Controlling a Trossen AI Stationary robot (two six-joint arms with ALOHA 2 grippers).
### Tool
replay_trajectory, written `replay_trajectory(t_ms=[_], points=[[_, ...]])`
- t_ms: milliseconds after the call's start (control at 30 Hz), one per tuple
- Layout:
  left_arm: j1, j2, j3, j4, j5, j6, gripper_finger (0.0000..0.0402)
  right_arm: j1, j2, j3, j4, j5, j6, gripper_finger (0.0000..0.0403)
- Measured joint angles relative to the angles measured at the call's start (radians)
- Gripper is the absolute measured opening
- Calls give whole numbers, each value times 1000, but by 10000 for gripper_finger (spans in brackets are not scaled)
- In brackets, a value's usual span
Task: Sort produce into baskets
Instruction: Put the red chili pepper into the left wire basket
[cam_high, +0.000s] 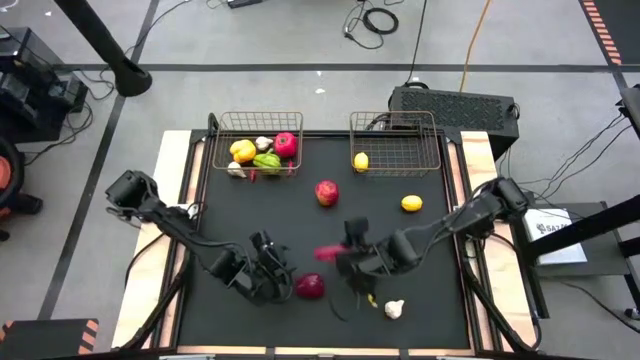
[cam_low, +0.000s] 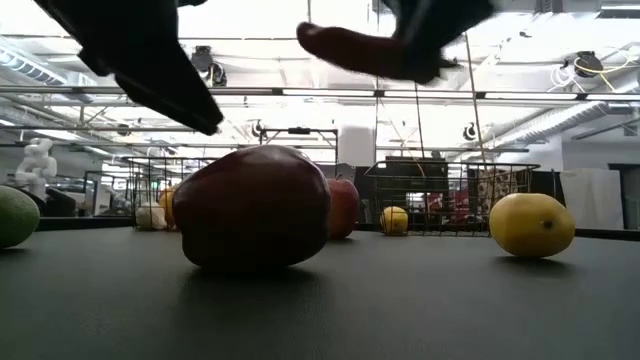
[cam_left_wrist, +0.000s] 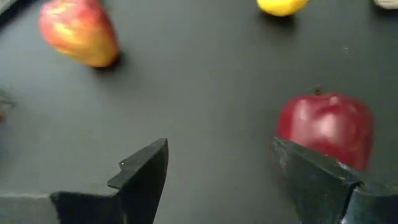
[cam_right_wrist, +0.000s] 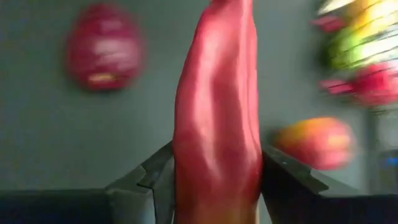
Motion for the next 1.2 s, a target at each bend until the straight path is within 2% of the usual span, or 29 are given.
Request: replay_trajectory(t_ms=[167,300,433,600,733,867,1033,1200], points=[[-41,-33,0,-121,-92,-94,294,-113,-1,103,0,158,-263,187],[-62,-34,0,-158,-136,-122,294,-252,-1,153,166,180,-487,187],[-69,-35,0,-186,-139,-146,294,-407,-1,179,347,60,-700,187],[-69,-35,0,-191,-145,-145,294,-607,8,185,545,-213,-930,187],[-69,-35,0,-191,-165,-142,294,-732,39,186,753,-254,-1008,187],[-61,-35,0,-203,-195,-137,294,-822,95,207,864,-389,-1041,187],[-40,-36,0,-215,-209,-136,294,-875,231,345,847,-553,-948,187],[-32,-36,0,-222,-202,-110,294,-878,404,529,742,-580,-859,187]])
